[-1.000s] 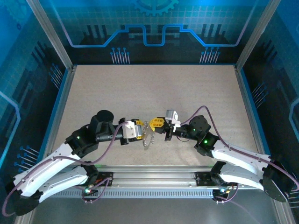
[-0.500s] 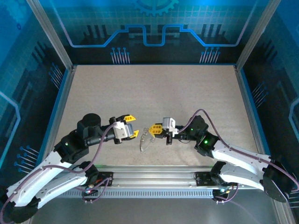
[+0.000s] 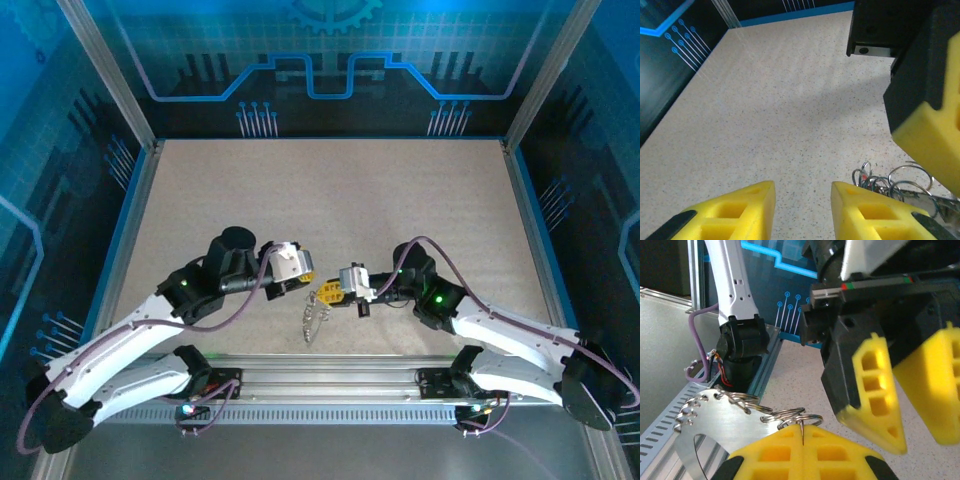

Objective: Put the keys on the keyring

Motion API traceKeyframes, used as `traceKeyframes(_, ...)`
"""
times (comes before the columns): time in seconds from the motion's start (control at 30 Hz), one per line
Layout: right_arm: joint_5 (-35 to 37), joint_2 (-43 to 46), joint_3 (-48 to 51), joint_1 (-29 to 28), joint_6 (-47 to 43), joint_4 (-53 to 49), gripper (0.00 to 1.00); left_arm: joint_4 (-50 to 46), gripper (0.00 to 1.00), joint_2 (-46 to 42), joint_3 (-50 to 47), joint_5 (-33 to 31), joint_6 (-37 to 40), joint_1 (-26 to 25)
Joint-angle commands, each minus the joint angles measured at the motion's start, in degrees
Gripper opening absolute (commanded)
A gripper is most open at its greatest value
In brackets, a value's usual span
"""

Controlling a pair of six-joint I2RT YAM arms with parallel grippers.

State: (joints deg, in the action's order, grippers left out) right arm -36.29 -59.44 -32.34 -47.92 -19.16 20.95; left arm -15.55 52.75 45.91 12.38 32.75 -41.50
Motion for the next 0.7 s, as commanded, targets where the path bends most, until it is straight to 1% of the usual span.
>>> traceKeyframes(0.0,-0.5,-0.1,-2.0,0.3,-1.5,-0.4,0.00,2.9,0.36,0.8,1.7,4.3,-2.8,0.3)
traceKeyframes(0.13,2.1,0.2,-1.9,0.4,-1.2,-1.1,0.00,3.4,0.35,-0.2,0.2,7.9,-3.5,0.3)
traceKeyframes(0.33,5.5,0.6,-1.9,0.5,0.0,-1.9,0.00,4.3,0.33,-4.8,-3.4,9.2,-5.6,0.3)
traceKeyframes(0.5,5.9,0.6,-2.1,0.6,1.2,-0.5,0.00,7.0,0.33,-6.2,-6.3,10.1,-9.3,0.4)
traceKeyframes(0.67,5.9,0.2,-2.6,0.5,1.6,-0.1,0.00,11.3,0.30,-6.5,-9.0,10.9,-12.2,0.3)
